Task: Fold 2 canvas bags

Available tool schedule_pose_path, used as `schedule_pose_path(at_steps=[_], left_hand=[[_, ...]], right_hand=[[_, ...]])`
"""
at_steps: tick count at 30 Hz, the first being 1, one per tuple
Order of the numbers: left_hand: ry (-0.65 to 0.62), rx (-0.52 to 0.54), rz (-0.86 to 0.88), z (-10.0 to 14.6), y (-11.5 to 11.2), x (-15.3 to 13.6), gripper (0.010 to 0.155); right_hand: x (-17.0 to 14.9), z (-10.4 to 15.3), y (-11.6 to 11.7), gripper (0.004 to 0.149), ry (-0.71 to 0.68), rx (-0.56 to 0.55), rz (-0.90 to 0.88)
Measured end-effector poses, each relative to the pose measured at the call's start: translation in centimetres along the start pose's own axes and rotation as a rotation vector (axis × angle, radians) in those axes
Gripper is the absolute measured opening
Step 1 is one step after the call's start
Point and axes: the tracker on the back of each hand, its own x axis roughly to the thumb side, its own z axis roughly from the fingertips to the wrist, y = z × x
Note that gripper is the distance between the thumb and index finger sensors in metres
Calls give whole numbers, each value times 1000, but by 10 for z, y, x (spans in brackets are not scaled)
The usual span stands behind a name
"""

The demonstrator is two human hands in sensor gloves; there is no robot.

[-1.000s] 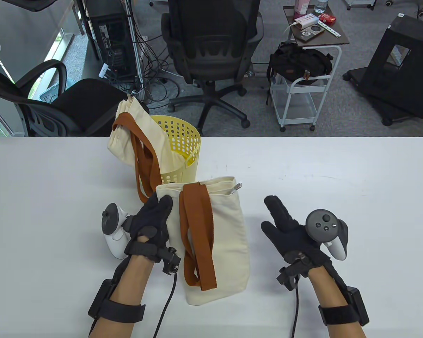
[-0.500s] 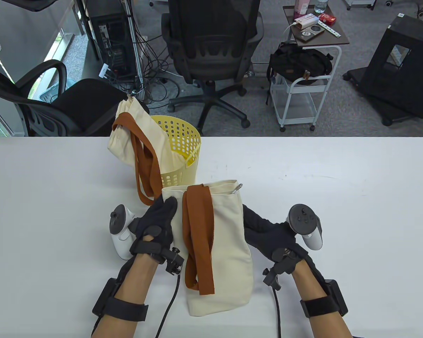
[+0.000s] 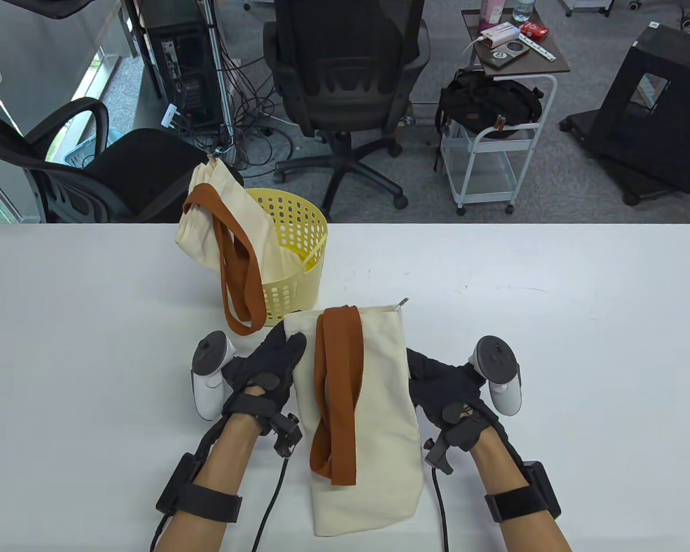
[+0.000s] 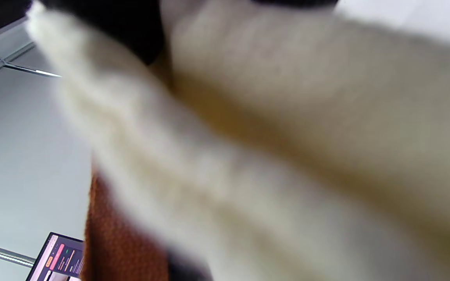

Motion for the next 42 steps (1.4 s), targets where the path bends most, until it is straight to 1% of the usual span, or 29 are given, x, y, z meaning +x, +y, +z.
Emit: schedule_pose_path(at_steps=[1,3,5,7,8,9,10,12,13,14,15,16,18,20,21,23,25,28,31,33,36,39,42], left_hand=[[6,9,-96,1,3,3,74],[5,27,-196,5,7,9,77],[-3,47,-207,9,6,16,79],[-30,25,-198,13,0,27,79],[-49,1,-215,15,-7,35,78],[-45,19,-274,21,-18,46,78],[-65,58,-341,26,-26,55,78],[-99,174,-562,41,-51,77,74],[-129,198,-670,47,-64,87,71],[-137,208,-762,53,-77,95,66],[-130,195,-838,59,-92,103,63],[-136,172,-852,60,-98,104,62],[-110,113,-822,60,-116,101,66],[-71,74,-834,56,-122,94,72],[-57,61,-832,54,-124,90,75],[-44,46,-811,50,-125,82,80],[-33,23,-738,47,-126,76,86],[-13,21,-656,45,-126,71,91],[-1,56,-612,43,-125,66,93],[8,81,-604,42,-123,64,91],[-5,135,-550,40,-117,60,79],[-4,144,-545,40,-114,61,69],[-25,166,-507,39,-107,61,59]], right_hand=[[0,1,-1,50,-10,-3,-5],[1,2,-3,48,-24,-13,-19],[1,2,-4,47,-30,-14,-23],[1,3,-4,46,-29,-17,-8],[1,3,-4,46,-28,-18,3],[1,3,-3,46,-29,-18,4],[1,3,-3,46,-29,-23,9],[2,3,-3,46,-30,-34,27],[3,4,-2,46,-33,-39,38],[4,4,-2,46,-35,-43,45],[5,4,-1,46,-39,-50,51],[6,5,0,46,-41,-53,58],[11,6,3,46,-48,-83,113],[16,8,7,46,-57,-107,155],[18,9,9,46,-58,-120,167],[22,12,16,47,-29,-185,191],[27,15,23,47,-25,-239,229],[33,17,30,48,-32,-281,306],[41,18,38,50,-68,-311,399],[46,19,43,51,-88,-309,467],[50,19,46,51,-114,-297,498],[49,19,45,51,-115,-282,484],[46,19,39,50,-106,-285,420]])
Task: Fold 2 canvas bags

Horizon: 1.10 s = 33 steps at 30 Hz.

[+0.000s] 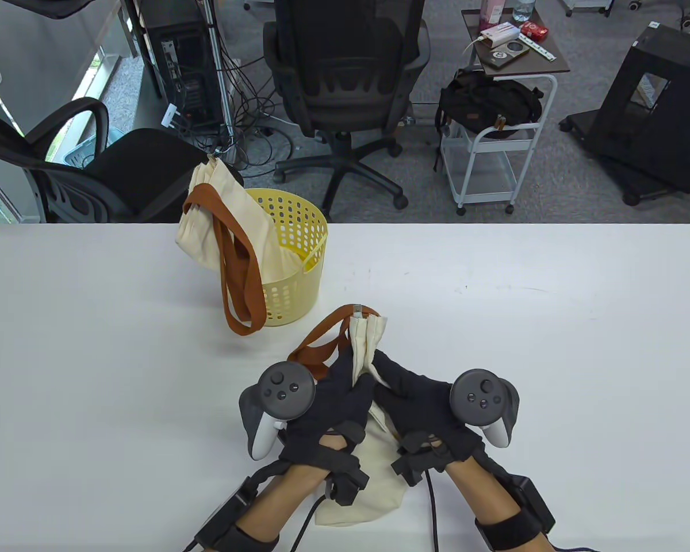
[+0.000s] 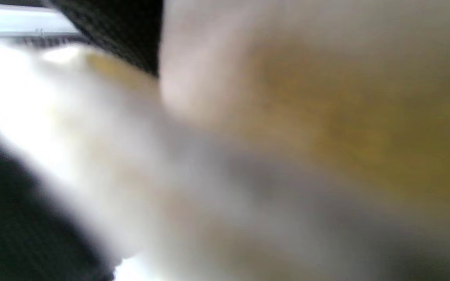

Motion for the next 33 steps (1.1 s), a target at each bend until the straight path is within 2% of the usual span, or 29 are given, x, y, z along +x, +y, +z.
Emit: schedule_pose_path(at_steps=[5,7,9,15,19,24,33], left_hand=[[3,2,82,-5,19,-8,51],[29,-26,116,-7,31,-14,50],[53,-9,149,-8,45,-23,49],[144,-45,144,-16,69,-49,48],[218,-81,42,-24,76,-67,47],[310,-99,-80,-32,79,-87,46],[460,-172,-147,-39,81,-127,46]], right_hand=[[-9,1,-14,49,44,-16,-17],[-12,3,-26,49,91,-46,19],[-19,4,-42,49,130,-96,69],[-48,8,-77,50,274,-166,95],[-66,10,-91,49,365,-193,158],[-84,11,-94,50,501,-187,233],[-108,8,-87,52,628,-121,356]])
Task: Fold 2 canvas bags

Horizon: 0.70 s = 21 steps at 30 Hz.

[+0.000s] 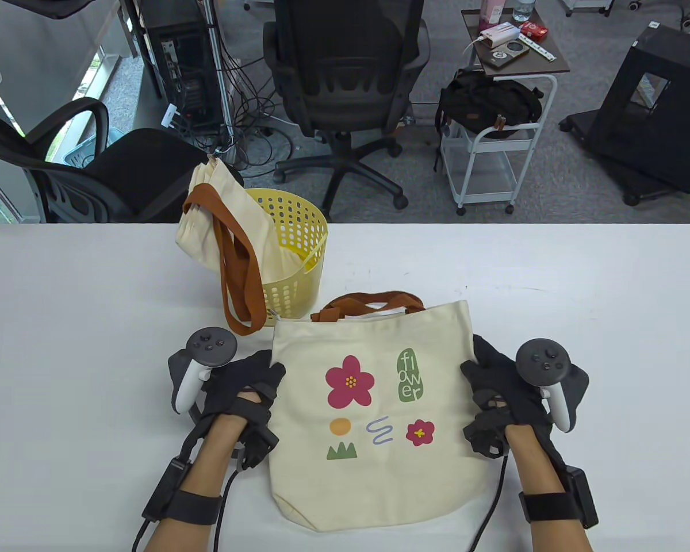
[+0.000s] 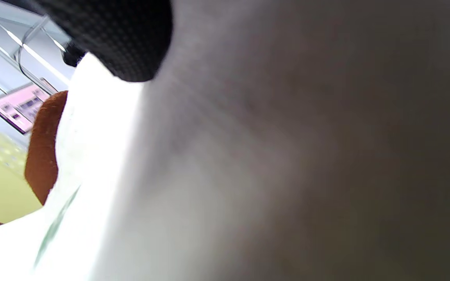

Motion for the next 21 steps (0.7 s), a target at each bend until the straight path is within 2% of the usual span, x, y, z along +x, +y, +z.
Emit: schedule_pose_path(at_steps=[6,13,21], left_hand=[[53,39,-189,-9,-13,0,48],[87,182,-524,-11,-33,14,50],[90,311,-804,-11,-57,29,51]], right_hand=[[8,0,15,54,52,-4,268],[17,1,31,55,68,-39,580],[31,9,54,56,34,-77,867]])
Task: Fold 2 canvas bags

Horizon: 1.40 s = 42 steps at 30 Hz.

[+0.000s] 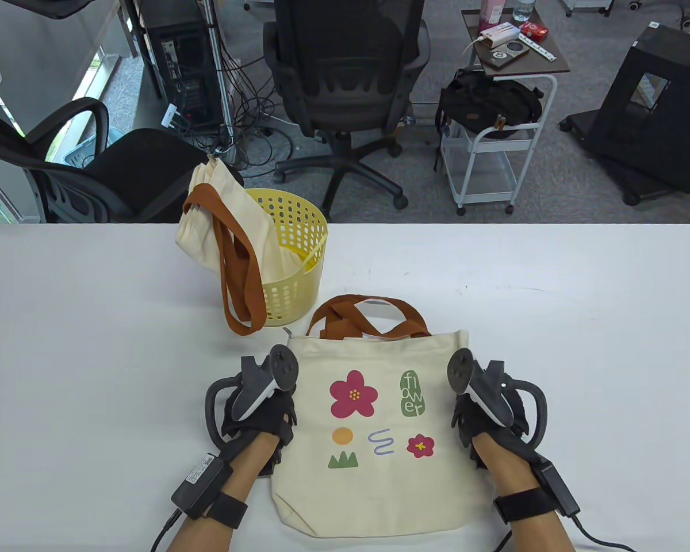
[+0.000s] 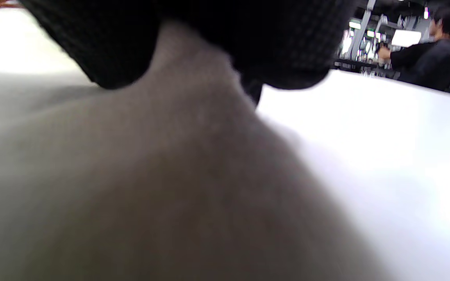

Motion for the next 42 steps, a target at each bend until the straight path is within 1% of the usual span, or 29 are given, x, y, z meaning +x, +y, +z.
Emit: schedule_pose_path(at_steps=[3,4,6,7,9,10,11,12,13,14,15,16,17,19,20,21,23,27,29,31,33,34,35,38,40,42], left_hand=[[34,3,-66,0,-1,9,53],[34,-8,-93,1,0,10,56],[31,-29,-161,5,4,7,67],[28,-33,-195,9,6,4,71],[-34,57,-226,23,11,-6,74],[-100,123,-223,35,13,-14,75],[-201,146,-197,47,13,-21,76],[-300,140,-157,55,11,-27,75],[-400,106,-95,67,8,-34,75],[-447,71,-61,72,5,-37,76],[-513,-5,-10,81,-1,-40,78],[-561,-100,1,86,-8,-41,80],[-580,-186,-10,91,-13,-40,82],[-593,-315,-23,94,-26,-36,90],[-607,-348,-29,94,-35,-32,91],[-611,-359,-41,93,-40,-30,92],[-582,-423,-131,91,-48,-26,92],[-594,-438,-93,90,-51,-28,92],[-593,-446,-84,90,-52,-28,91],[-592,-446,-89,90,-52,-27,91],[-592,-448,-89,90,-53,-27,91],[-593,-450,-87,90,-54,-27,91],[-593,-451,-86,90,-54,-27,91],[-592,-456,-85,90,-55,-27,91],[-593,-456,-84,89,-55,-27,91],[-593,-459,-83,89,-56,-27,91]], right_hand=[[8,4,2,56,-6,-14,97],[10,5,3,57,-3,-22,131],[11,5,5,60,10,-8,188],[11,6,5,60,6,-7,185],[10,6,6,61,8,-4,179],[9,5,7,61,9,3,181],[8,5,7,62,10,8,179],[8,4,7,62,12,13,180],[7,4,8,62,14,20,182],[7,4,8,63,15,22,182],[7,3,8,63,18,24,184],[7,3,10,63,20,26,191],[8,4,10,63,19,26,199],[8,4,11,63,19,27,207],[8,3,11,63,22,28,210],[7,3,12,63,25,30,209],[6,2,12,63,31,38,197],[1,0,13,64,35,44,185],[-2,-2,13,68,49,69,189],[-3,-2,7,72,60,75,198],[1,2,-4,73,48,50,204],[5,5,-14,74,29,18,184],[8,6,-18,75,17,-1,164],[25,0,-35,77,-46,-58,76],[38,-9,-42,80,-92,-53,27],[56,-22,-50,82,-132,-23,-32]])
